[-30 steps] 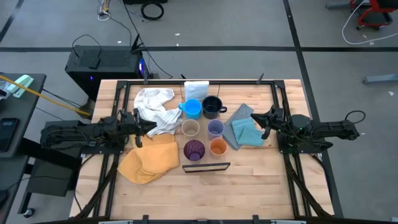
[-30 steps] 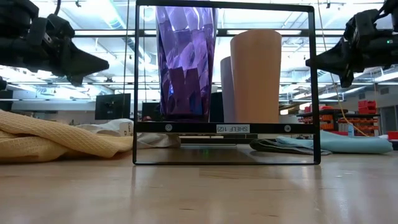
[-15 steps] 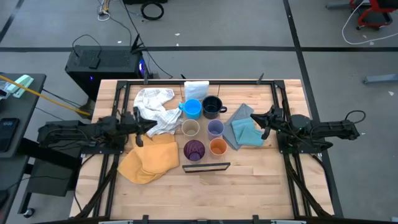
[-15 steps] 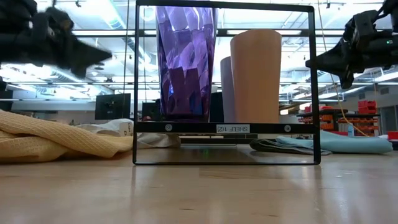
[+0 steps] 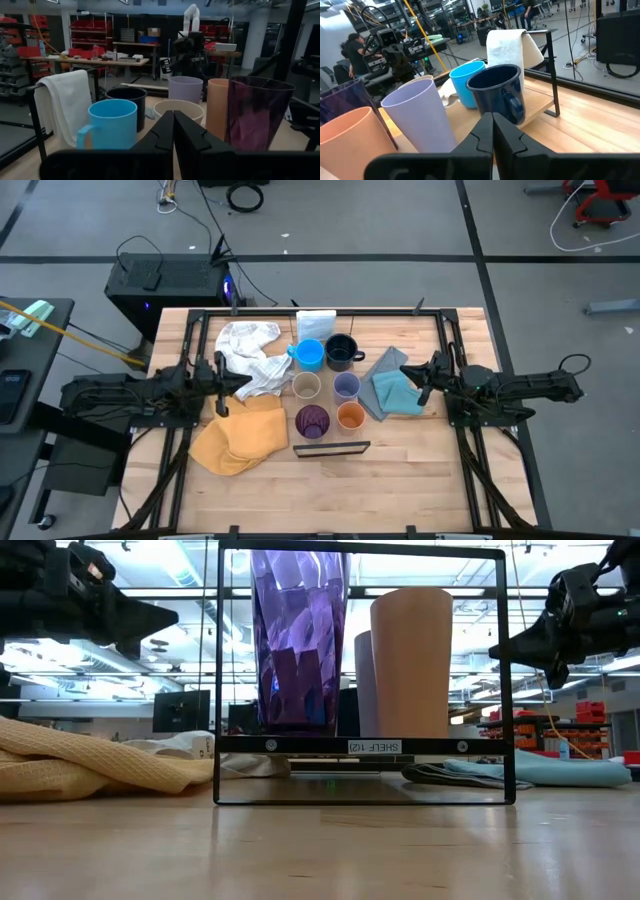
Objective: Stack small to large cups/mugs on shelf
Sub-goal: Return to Home Position
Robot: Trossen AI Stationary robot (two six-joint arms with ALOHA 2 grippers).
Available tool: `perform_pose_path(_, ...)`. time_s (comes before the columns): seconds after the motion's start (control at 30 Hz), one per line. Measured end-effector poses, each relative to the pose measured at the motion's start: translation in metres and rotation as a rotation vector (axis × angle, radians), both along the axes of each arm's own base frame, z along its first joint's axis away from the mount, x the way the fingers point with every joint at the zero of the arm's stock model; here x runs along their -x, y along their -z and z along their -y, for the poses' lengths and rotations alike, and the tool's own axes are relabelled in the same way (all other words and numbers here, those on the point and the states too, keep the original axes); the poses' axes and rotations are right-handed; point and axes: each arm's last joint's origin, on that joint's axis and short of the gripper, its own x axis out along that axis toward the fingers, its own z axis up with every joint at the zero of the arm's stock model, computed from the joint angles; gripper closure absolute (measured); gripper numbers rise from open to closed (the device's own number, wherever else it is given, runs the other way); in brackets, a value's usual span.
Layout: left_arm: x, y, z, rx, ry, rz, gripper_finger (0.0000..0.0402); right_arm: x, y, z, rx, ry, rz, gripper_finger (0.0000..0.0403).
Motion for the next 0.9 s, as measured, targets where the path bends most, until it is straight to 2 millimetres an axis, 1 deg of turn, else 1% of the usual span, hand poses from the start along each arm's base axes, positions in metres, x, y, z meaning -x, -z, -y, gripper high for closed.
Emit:
perform_pose_path(0.23, 0.000, -0.001, 0.000, -0.007, 0.000, 0.006, 0.0384, 0.000, -0.002, 0.000, 0.002, -0.010, 0.018, 0.0395)
perform_pose_path(0.5, 0.000, -0.002, 0.000, -0.004, 0.000, 0.021, 0.0390, 0.001, -0.019, -0.003, 0.125, -0.100, 0.157, 0.0396)
perform_pose_path(0.73, 0.000, -0.002, 0.000, -0.010, 0.003, 0.018, 0.0379, 0.000, -0.019, -0.005, 0.134, -0.201, 0.153, 0.0397)
perform_pose_path(0.9, 0.000, -0.002, 0.001, -0.040, 0.049, 0.014, 0.0379, 0.000, -0.019, -0.008, 0.129, -0.290, 0.159, 0.0395)
